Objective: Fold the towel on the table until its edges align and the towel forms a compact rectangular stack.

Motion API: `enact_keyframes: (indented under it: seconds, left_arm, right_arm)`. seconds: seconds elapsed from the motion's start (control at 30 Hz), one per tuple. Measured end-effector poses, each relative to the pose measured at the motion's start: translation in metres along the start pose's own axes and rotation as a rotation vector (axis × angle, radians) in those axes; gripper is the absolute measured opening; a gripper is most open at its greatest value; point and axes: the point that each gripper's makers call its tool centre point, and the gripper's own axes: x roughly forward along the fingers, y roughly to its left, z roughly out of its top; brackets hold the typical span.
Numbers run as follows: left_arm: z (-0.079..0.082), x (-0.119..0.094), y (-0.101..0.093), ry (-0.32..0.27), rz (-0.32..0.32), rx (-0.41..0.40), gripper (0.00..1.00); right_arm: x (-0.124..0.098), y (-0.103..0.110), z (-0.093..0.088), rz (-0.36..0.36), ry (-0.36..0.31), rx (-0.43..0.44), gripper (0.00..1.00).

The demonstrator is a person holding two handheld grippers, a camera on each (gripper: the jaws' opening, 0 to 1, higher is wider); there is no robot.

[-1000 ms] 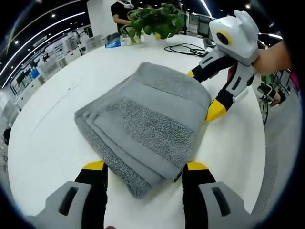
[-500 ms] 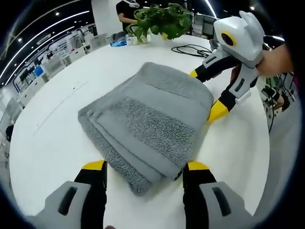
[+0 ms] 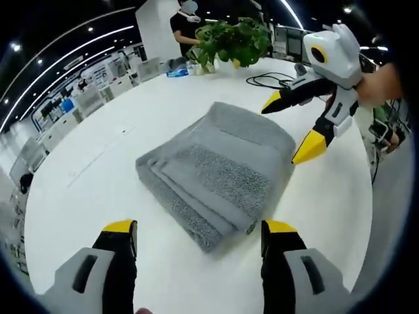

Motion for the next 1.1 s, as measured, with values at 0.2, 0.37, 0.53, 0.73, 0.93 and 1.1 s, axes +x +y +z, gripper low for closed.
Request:
enact_keyframes:
  seconds: [0.2, 0.37, 0.53, 0.73, 0.93, 1.1]
  left_arm:
    - [0.004, -0.012, 0.004, -0.02, 0.033, -0.037, 0.94]
    - [0.005, -0.021, 0.008, -0.036, 0.055, -0.065, 1.0]
    - [0.009, -0.032, 0.014, -0.064, 0.089, -0.071, 1.0]
    - [0.009, -0.037, 0.016, -0.084, 0.093, -0.072, 1.0]
    - [0.011, -0.049, 0.012, -0.113, 0.097, -0.074, 1.0]
    - [0.007, -0.056, 0.008, -0.121, 0.089, -0.074, 0.99]
  right_arm:
    - [0.0, 0.0, 0.003, 0.0, -0.024, 0.027, 0.84]
    - [-0.003, 0.003, 0.007, -0.012, -0.043, 0.051, 0.93]
    - [-0.012, -0.001, 0.018, -0.057, -0.099, 0.033, 0.99]
    - [-0.021, 0.004, 0.019, -0.063, -0.104, 0.044, 0.99]
    - [-0.032, 0.002, 0.019, -0.081, -0.119, 0.063, 0.99]
    - [-0.04, 0.011, 0.014, -0.088, -0.115, 0.064, 0.99]
